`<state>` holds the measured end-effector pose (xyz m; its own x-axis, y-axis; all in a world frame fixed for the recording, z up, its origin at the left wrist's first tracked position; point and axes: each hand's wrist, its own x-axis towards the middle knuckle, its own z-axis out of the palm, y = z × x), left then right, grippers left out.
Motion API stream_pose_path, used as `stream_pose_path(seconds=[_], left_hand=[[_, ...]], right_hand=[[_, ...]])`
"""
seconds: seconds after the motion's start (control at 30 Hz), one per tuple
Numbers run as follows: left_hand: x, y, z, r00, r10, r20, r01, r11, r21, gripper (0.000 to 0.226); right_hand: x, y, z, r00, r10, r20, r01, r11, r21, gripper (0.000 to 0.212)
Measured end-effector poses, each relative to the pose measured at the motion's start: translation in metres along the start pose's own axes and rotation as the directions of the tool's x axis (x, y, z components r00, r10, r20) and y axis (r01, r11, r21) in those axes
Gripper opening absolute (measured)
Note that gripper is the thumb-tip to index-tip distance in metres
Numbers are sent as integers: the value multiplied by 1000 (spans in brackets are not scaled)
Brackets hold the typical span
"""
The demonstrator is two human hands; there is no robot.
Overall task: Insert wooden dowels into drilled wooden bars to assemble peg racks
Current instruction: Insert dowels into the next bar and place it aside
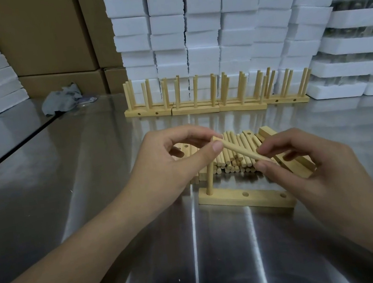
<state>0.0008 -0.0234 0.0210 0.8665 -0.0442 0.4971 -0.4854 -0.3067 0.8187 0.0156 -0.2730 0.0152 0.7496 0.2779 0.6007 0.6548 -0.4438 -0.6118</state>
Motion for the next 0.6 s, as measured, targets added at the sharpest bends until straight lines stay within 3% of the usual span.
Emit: stream_pose_path(seconds=[0.07, 0.13, 0.2, 0.23, 0.3, 0.33, 0.37, 0.47, 0.6], left_hand=[[0, -3, -2, 1000, -1, 9, 1, 1000, 16, 14], [1, -4, -3, 1000, -6, 28, 5, 999, 34, 14], [1, -4, -3, 999, -6, 53, 4, 999, 47, 13], [1, -5, -3, 998, -3, 62, 0, 999, 48, 12], [1, -5, -3, 997, -10, 80, 7, 999, 37, 13], [1, -4, -3, 995, -27, 92, 26, 1000, 13, 15], [0, -4, -3, 993, -49, 108, 51, 998, -20, 18], [0, -3, -4, 982, -107, 159, 123, 988, -97, 23], [0, -3, -5, 969, -136, 207, 162, 980, -117, 27]], right_hand=[[1, 2, -1, 999, 40, -21, -37, 992, 118, 17], [4, 5, -3, 993, 119, -6, -110, 930, 352, 31], [8, 12, -5, 963, 255, 85, -255, 765, 592, 48], [9, 16, -6, 937, 313, 156, -328, 631, 703, 53], [13, 22, -8, 909, 347, 231, -374, 434, 819, 47], [14, 24, -10, 910, 346, 230, -374, 442, 815, 40], [14, 24, -12, 917, 339, 208, -368, 521, 771, 35], [12, 18, -13, 975, 182, 124, -219, 871, 439, 23], [5, 9, -5, 991, 14, 135, -55, 951, 303, 20]])
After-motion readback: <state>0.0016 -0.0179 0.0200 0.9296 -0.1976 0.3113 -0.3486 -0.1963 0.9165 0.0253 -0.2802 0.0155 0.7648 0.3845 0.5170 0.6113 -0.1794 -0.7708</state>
